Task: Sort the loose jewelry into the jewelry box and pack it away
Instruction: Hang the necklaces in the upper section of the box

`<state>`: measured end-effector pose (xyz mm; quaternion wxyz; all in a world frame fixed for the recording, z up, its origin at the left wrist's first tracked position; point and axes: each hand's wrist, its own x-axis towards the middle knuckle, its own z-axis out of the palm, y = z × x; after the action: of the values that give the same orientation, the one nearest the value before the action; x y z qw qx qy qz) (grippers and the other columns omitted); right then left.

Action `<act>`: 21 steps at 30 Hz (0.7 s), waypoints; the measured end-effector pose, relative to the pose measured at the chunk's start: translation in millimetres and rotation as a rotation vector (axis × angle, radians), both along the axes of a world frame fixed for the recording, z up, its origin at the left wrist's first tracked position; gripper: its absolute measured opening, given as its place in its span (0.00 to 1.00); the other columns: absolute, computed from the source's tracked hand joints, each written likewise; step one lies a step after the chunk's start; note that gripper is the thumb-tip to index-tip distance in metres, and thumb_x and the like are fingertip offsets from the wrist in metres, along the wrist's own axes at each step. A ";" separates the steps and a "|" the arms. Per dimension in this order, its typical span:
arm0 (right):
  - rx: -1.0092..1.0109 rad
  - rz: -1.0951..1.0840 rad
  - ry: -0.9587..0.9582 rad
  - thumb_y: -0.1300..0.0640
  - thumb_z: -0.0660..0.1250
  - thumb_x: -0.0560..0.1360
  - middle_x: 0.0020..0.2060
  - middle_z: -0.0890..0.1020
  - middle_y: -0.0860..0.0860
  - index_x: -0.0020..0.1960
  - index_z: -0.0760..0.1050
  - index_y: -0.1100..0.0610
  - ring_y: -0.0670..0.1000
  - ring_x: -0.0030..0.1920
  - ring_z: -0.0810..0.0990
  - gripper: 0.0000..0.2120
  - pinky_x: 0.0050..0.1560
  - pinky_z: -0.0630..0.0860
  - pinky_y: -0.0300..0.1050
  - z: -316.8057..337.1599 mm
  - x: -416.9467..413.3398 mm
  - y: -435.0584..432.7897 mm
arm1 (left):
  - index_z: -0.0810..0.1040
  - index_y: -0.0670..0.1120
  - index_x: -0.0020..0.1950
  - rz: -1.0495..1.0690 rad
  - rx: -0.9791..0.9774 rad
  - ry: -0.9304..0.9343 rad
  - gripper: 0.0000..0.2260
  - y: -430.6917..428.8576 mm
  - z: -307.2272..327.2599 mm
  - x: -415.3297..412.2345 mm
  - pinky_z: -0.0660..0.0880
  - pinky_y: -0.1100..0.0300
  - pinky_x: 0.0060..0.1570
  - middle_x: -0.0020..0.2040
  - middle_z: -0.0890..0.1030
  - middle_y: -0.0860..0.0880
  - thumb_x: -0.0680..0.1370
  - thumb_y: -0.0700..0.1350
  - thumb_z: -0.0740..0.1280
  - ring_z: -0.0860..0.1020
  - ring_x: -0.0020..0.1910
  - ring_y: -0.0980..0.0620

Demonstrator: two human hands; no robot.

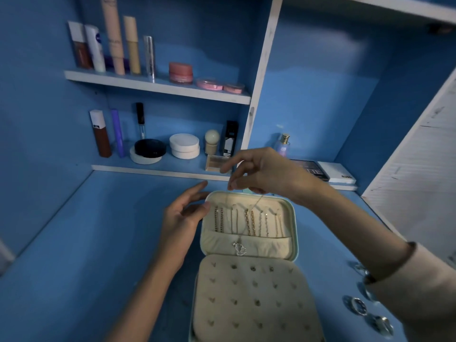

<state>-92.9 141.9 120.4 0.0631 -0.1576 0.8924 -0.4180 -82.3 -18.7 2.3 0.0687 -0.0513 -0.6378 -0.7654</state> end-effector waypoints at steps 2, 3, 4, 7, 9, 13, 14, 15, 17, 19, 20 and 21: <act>0.265 0.012 0.207 0.67 0.67 0.72 0.39 0.83 0.50 0.50 0.79 0.53 0.36 0.29 0.74 0.12 0.32 0.67 0.26 -10.9 -2.4 -2.2 | 0.79 0.56 0.54 -0.002 0.004 0.000 0.18 -0.1 -0.1 0.1 0.76 0.67 0.47 0.44 0.84 0.55 0.76 0.33 0.66 0.81 0.47 0.61; 0.377 0.021 0.290 0.67 0.66 0.72 0.39 0.83 0.49 0.51 0.79 0.52 0.37 0.31 0.75 0.13 0.36 0.69 0.27 -17.1 -2.5 -2.5 | 0.79 0.56 0.54 -0.001 0.006 0.000 0.18 -0.4 -0.3 -0.1 0.76 0.67 0.48 0.44 0.84 0.55 0.76 0.33 0.66 0.81 0.47 0.61; 0.465 0.027 0.331 0.66 0.65 0.72 0.40 0.83 0.49 0.52 0.78 0.51 0.39 0.33 0.75 0.14 0.40 0.73 0.33 -22.7 -1.7 -1.9 | 0.79 0.56 0.54 -0.001 0.009 0.001 0.18 -0.2 -0.3 -0.5 0.76 0.67 0.48 0.43 0.84 0.56 0.75 0.33 0.66 0.81 0.47 0.62; 0.601 0.042 0.315 0.66 0.63 0.72 0.40 0.83 0.48 0.54 0.77 0.49 0.46 0.37 0.77 0.16 0.46 0.77 0.47 -31.6 5.5 0.5 | 0.79 0.56 0.54 -0.002 0.016 0.001 0.18 0.8 -0.4 -1.7 0.76 0.68 0.47 0.42 0.84 0.58 0.75 0.32 0.66 0.81 0.46 0.62; 0.594 0.079 0.262 0.66 0.63 0.72 0.41 0.82 0.47 0.55 0.76 0.48 0.40 0.35 0.75 0.18 0.43 0.75 0.41 -28.5 11.6 1.7 | 0.79 0.55 0.54 -0.001 0.019 0.002 0.18 0.6 -0.7 -1.7 0.75 0.69 0.46 0.41 0.84 0.60 0.75 0.32 0.65 0.81 0.45 0.63; 0.446 0.121 0.195 0.65 0.65 0.71 0.44 0.80 0.44 0.53 0.75 0.44 0.39 0.38 0.76 0.18 0.39 0.72 0.31 -9.3 20.7 -1.3 | 0.79 0.55 0.54 -0.016 0.025 0.000 0.18 -0.3 -2.3 -2.3 0.76 0.67 0.46 0.43 0.84 0.56 0.75 0.32 0.65 0.81 0.47 0.59; 0.371 0.124 0.188 0.65 0.65 0.70 0.44 0.80 0.45 0.52 0.75 0.44 0.42 0.39 0.77 0.18 0.39 0.74 0.33 -5.8 21.2 -3.2 | 0.79 0.54 0.54 -0.017 0.029 -0.001 0.18 -0.5 -2.7 -2.3 0.76 0.67 0.46 0.44 0.84 0.56 0.75 0.32 0.65 0.81 0.47 0.58; 0.289 0.127 0.176 0.66 0.65 0.70 0.43 0.80 0.46 0.51 0.76 0.45 0.44 0.39 0.78 0.18 0.39 0.77 0.36 -4.1 21.2 -5.3 | 0.79 0.54 0.55 -0.017 0.030 0.000 0.18 -0.5 -2.8 -2.4 0.76 0.67 0.46 0.43 0.84 0.56 0.75 0.32 0.65 0.81 0.47 0.58; 0.201 0.138 0.167 0.68 0.65 0.70 0.42 0.81 0.47 0.50 0.77 0.47 0.45 0.38 0.79 0.18 0.41 0.78 0.40 -5.9 19.6 -9.0 | 0.79 0.53 0.54 -0.013 0.029 0.000 0.17 -0.2 -2.5 -2.3 0.76 0.67 0.46 0.43 0.84 0.56 0.75 0.31 0.65 0.81 0.47 0.58; 0.241 0.157 0.184 0.68 0.65 0.70 0.41 0.81 0.47 0.50 0.77 0.47 0.43 0.40 0.79 0.17 0.45 0.78 0.41 -11.7 18.1 -10.1 | 0.79 0.52 0.54 -0.008 0.039 0.002 0.17 0.4 -1.8 -1.8 0.76 0.68 0.45 0.43 0.84 0.55 0.75 0.31 0.66 0.81 0.46 0.59; 0.275 0.166 0.187 0.68 0.64 0.70 0.41 0.82 0.47 0.51 0.77 0.48 0.43 0.40 0.80 0.17 0.46 0.78 0.41 -14.7 18.2 -9.6 | 0.79 0.52 0.54 -0.007 0.050 0.003 0.17 0.4 -1.3 -1.6 0.76 0.68 0.44 0.44 0.84 0.54 0.75 0.31 0.66 0.81 0.45 0.60; 0.309 0.173 0.186 0.69 0.62 0.69 0.41 0.82 0.47 0.51 0.77 0.49 0.43 0.40 0.80 0.18 0.46 0.78 0.41 -17.5 19.0 -7.8 | 0.79 0.52 0.54 -0.007 0.058 0.003 0.17 0.9 -0.6 -1.3 0.76 0.69 0.43 0.44 0.83 0.53 0.75 0.31 0.66 0.81 0.45 0.60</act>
<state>-73.9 134.1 102.9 0.0397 -0.2601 0.9310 -0.2528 -83.6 -17.7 1.7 0.0685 -0.0528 -0.6149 -0.7839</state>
